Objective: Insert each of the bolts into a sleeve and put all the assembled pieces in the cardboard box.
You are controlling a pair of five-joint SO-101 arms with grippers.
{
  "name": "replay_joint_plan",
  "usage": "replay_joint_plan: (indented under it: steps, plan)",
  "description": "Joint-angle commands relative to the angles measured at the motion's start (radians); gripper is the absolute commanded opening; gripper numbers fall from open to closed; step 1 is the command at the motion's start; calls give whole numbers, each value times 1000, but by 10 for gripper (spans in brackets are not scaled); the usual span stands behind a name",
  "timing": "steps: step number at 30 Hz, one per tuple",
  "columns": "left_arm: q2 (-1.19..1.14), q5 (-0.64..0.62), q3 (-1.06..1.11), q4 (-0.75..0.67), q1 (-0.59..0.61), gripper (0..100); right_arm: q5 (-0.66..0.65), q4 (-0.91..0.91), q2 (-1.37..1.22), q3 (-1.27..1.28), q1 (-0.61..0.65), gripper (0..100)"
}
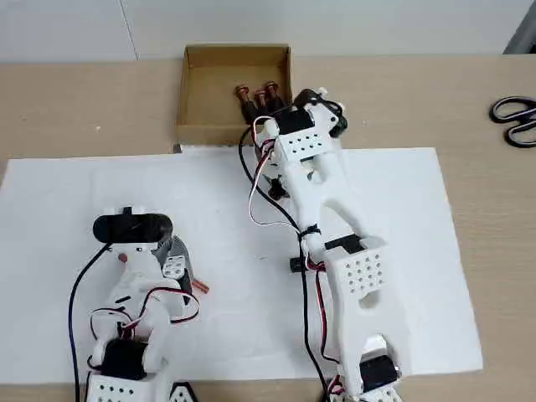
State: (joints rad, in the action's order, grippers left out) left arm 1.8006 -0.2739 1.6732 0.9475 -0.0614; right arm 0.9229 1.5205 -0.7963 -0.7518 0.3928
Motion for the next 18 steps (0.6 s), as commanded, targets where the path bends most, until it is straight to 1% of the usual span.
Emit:
replay_joint_plan:
  steps: [1, 5, 7, 8, 10, 13, 18]
  plan:
    - [11, -2, -13, -18, 9, 6, -78, 42, 140, -34, 18, 3]
    - [9, -5, -108, -84, 12, 6, -199, 120, 226, -32, 12, 3]
    - [2, -3, -162, -91, 12, 6, -252, 173, 246, -32, -7, 3]
    - [2, -2, -189, -60, 12, 6, -270, 191, 248, -28, -21, 3]
    - [-9, 3, -252, 55, 8, 6, -298, 209, 248, -15, -62, 3]
    - [-97, 0, -380, 210, 11, 6, -334, 209, 268, 34, -145, 3]
    - [-362, -31, -651, 325, 12, 6, -373, 209, 309, 150, -245, 3]
